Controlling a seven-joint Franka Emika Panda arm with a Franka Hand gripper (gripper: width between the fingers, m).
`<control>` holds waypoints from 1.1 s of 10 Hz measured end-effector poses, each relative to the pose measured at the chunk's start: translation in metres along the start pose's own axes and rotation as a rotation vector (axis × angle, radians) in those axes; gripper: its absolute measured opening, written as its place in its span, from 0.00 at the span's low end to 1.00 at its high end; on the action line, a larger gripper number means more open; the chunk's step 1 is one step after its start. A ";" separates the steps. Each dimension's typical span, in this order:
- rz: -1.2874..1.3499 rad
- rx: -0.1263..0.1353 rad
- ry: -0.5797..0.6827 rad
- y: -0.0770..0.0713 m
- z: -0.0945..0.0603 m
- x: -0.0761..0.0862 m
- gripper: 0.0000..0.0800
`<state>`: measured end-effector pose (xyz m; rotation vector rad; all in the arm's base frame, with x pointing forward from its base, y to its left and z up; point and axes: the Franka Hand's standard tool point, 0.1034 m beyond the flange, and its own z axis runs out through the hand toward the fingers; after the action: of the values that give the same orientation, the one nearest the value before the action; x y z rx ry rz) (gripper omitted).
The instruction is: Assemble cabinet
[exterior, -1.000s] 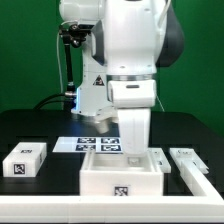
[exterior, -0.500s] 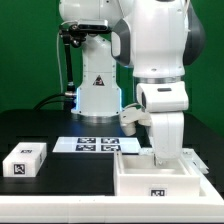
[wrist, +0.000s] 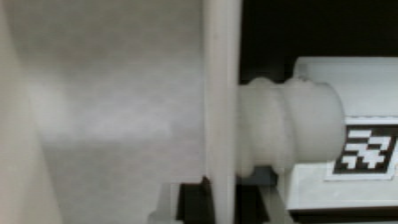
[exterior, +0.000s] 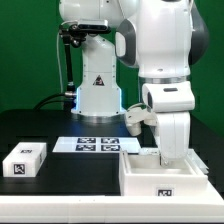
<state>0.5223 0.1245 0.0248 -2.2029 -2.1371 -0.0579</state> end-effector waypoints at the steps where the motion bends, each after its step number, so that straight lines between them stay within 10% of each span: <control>1: 0.015 0.000 0.000 0.000 0.000 0.000 0.04; 3: 0.021 0.001 0.000 0.000 0.000 -0.001 0.04; 6: 0.024 0.001 0.000 0.000 0.000 -0.002 0.48; 7: 0.025 0.001 0.000 0.000 0.000 -0.002 0.48; 8: 0.025 0.001 0.000 0.000 0.000 -0.003 0.72; 11: 0.026 0.001 0.000 0.000 0.000 -0.003 0.80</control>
Offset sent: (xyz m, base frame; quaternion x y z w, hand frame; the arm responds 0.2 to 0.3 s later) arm 0.0000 0.0000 0.0000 0.0000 0.0000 0.0000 1.0000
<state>0.5225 0.1213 0.0242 -2.2300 -2.1078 -0.0553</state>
